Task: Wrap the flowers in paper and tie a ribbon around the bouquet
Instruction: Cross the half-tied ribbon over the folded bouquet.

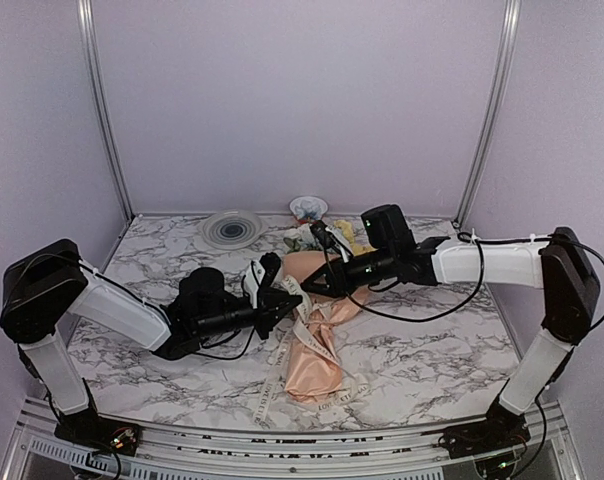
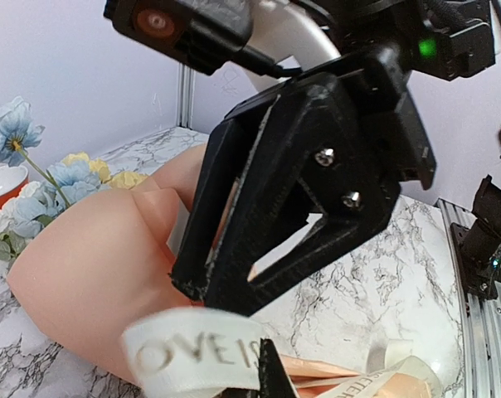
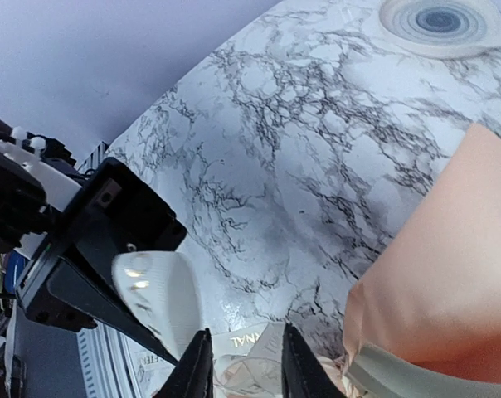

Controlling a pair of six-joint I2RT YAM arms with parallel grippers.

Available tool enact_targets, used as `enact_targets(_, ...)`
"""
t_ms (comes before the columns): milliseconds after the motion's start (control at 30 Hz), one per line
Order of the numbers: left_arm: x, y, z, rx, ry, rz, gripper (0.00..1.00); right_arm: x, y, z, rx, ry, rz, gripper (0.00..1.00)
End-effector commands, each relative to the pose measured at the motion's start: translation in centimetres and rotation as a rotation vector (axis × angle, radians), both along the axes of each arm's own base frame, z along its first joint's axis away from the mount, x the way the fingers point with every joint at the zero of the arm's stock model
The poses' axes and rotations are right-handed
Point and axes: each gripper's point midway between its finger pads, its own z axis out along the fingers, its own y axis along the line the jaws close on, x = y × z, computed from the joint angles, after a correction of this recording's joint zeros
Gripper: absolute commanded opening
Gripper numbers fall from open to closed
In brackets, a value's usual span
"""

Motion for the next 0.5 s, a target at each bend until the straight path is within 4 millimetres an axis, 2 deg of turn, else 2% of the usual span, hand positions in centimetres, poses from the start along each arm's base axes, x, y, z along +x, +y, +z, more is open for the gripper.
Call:
enact_targets(0,-0.3,-0.2,1.2,-0.064,-0.034,-0.016,0.00,0.7,-1.5,0.7,-0.081,-0.043,0.019,0.33)
enact_targets(100,-0.4,-0.1,1.0,-0.065,-0.029,-0.020,0.00,0.2,-2.1,0.4,-0.105,-0.063,0.048,0.39)
enact_targets(300,-0.2,0.2,0.1,-0.050,-0.016,-0.003,0.00,0.0,-2.5,-2.9,-0.217,-0.054,0.093,0.31)
enact_targets(467,-0.2,0.4,-0.1,-0.046,-0.015,0.003,0.00,0.4,-2.4,-3.8,-0.243,-0.084,0.086,0.31)
